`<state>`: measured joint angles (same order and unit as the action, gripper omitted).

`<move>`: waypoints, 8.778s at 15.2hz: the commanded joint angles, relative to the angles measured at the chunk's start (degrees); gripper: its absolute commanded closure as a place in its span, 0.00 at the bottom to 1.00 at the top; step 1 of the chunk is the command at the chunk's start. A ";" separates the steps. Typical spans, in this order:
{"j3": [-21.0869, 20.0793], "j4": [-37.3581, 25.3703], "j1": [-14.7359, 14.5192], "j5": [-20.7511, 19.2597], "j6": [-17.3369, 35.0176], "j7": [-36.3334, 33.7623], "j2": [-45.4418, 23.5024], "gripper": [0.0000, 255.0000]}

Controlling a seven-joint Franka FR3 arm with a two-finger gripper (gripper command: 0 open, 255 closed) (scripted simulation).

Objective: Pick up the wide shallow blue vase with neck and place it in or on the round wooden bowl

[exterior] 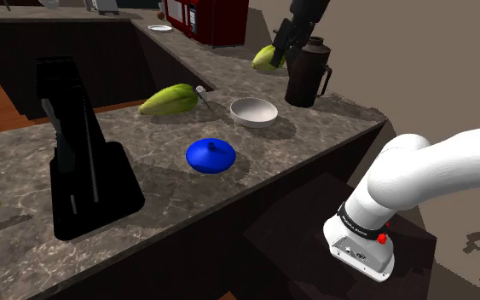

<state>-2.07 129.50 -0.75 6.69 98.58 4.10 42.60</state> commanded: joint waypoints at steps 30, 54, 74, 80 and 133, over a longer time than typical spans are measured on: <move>-21.38 1.46 -1.65 -3.33 26.80 -25.56 -34.23 0.00; -20.89 -1.94 -1.67 -2.57 21.25 -24.89 -31.96 1.00; -18.88 -13.19 -0.91 -2.07 6.93 -22.77 -28.79 1.00; -13.29 -13.09 2.30 -2.71 5.40 -14.26 -27.46 1.00; -0.19 -13.05 10.90 -5.59 11.52 6.49 -34.14 0.00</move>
<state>-2.41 118.19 10.03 1.13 112.10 10.37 8.28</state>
